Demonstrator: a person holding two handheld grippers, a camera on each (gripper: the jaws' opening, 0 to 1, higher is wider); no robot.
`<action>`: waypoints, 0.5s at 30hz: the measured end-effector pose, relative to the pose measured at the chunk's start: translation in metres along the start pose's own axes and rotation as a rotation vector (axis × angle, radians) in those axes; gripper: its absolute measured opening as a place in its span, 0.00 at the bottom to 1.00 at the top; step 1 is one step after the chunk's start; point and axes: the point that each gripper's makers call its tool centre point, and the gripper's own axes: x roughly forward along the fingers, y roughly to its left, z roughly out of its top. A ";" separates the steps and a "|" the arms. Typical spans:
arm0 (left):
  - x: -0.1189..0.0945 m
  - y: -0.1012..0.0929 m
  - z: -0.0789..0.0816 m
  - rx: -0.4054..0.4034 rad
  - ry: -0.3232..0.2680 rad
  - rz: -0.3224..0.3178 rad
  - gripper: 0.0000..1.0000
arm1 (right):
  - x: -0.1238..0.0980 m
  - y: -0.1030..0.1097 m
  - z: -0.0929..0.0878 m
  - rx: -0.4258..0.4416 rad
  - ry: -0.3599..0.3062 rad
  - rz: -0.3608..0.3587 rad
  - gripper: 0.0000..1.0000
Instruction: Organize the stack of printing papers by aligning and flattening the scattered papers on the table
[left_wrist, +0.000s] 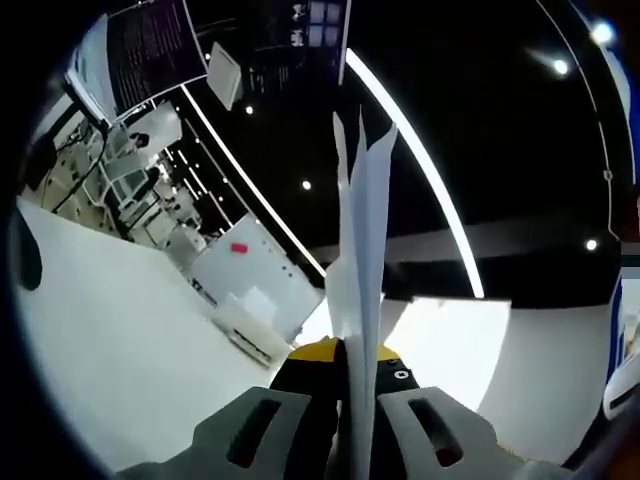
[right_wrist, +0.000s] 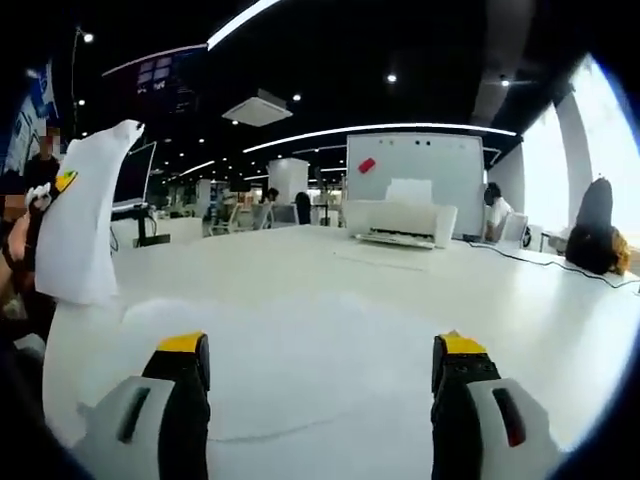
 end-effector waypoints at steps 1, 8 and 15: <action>0.000 0.000 0.000 -0.001 -0.001 -0.002 0.06 | 0.000 -0.003 0.001 0.009 -0.006 -0.008 0.86; -0.002 0.000 0.001 -0.003 -0.006 -0.011 0.06 | 0.002 -0.007 0.003 0.055 -0.026 -0.005 0.87; -0.004 0.005 0.005 -0.001 -0.015 -0.005 0.06 | 0.006 -0.023 0.004 0.126 -0.037 -0.016 0.87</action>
